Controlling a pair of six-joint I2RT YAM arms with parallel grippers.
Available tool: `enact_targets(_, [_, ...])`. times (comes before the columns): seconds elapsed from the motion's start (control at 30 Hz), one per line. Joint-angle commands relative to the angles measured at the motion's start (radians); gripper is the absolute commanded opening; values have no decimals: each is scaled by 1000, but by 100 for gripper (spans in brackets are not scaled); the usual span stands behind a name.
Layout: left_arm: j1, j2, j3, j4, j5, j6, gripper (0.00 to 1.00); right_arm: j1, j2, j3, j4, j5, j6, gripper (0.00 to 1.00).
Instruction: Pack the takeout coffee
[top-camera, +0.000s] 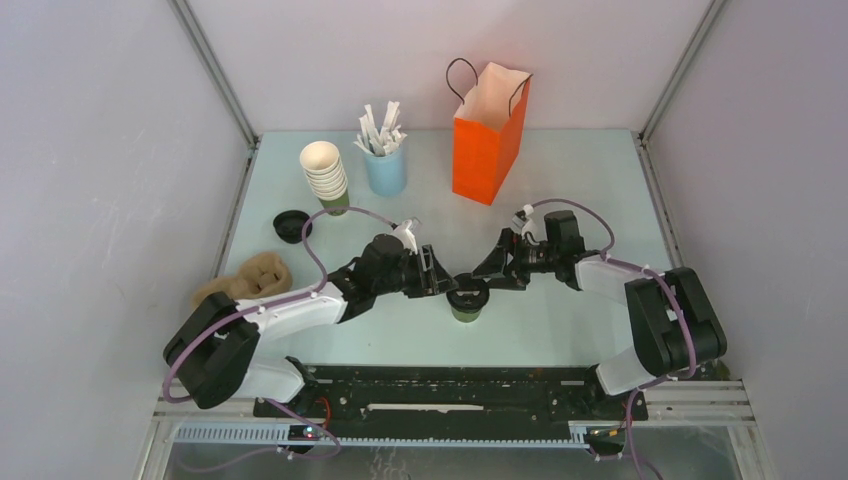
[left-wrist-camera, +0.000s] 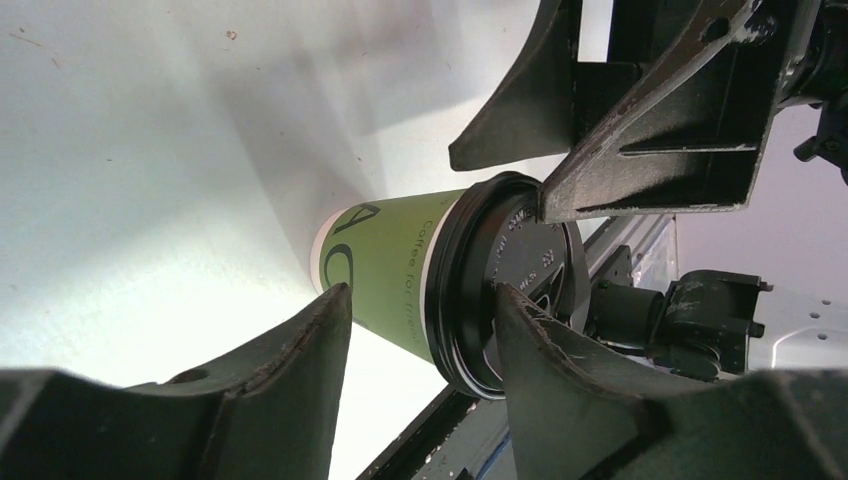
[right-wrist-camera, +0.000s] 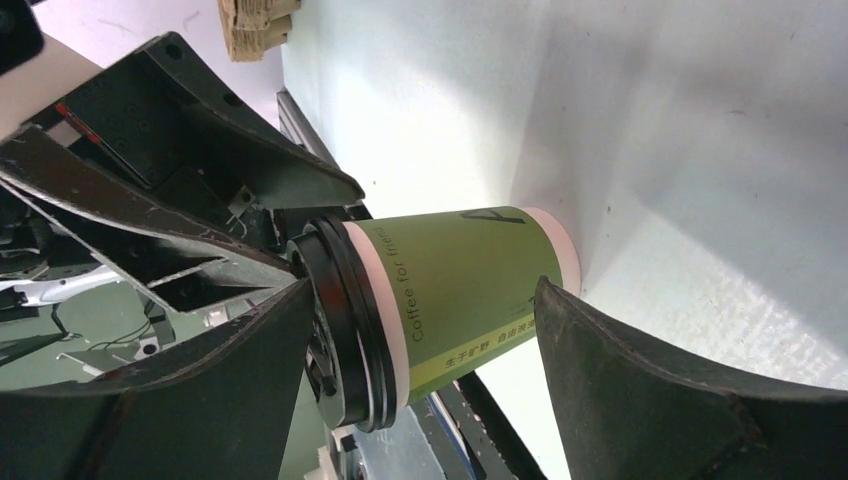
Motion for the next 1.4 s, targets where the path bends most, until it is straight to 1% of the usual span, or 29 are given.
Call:
enact_targets(0.0, [-6,-1,32,-94,-37,51,61,7,-6,-2,-54,10,-59,87])
enact_targets(0.13, [-5,-26,88,-143,-30,76,76,-17,30,-35,53,-29,0,80])
enact_targets(0.23, [-5,-74,98,-159,-26,77,86,-18,38,-36,69,-31,10,78])
enact_targets(0.27, [-6,-91,96,-162,-22,72,94,-16,34,-35,69,-31,11,78])
enact_targets(0.3, [-6,-110,90,-162,-17,65,99,-15,28,-35,68,-29,11,78])
enact_targets(0.37, [-6,-141,77,-162,-6,46,100,-14,16,-35,66,-26,12,78])
enact_targets(0.43, [-7,-167,47,-134,21,11,100,-13,12,-35,65,-23,13,78])
enact_targets(0.5, [-14,-179,9,-56,55,-33,100,-12,16,-35,65,-24,12,78])
enact_targets(0.6, [-28,-153,-6,-13,84,-68,100,-4,25,-35,69,-25,13,78])
enact_targets(0.73, [-34,-116,-12,-10,76,-82,92,4,24,-36,68,-17,13,78])
enact_targets(0.77, [-35,-112,-13,-12,74,-84,87,4,25,-37,68,-16,12,78])
enact_targets(1.03, [-57,-93,-14,-40,45,-77,66,4,39,-37,73,-14,9,78])
enact_targets(1.1, [-61,-89,-14,-51,32,-73,65,4,39,-36,75,-16,11,78])
enact_targets(1.2, [-67,-74,-2,-79,20,-60,61,2,36,-37,72,-15,8,78])
enact_targets(1.27, [-75,-63,8,-100,9,-50,61,0,38,-35,69,-15,8,78])
enact_targets(1.37, [-88,-62,23,-139,-20,-29,64,0,38,-37,67,-15,5,78])
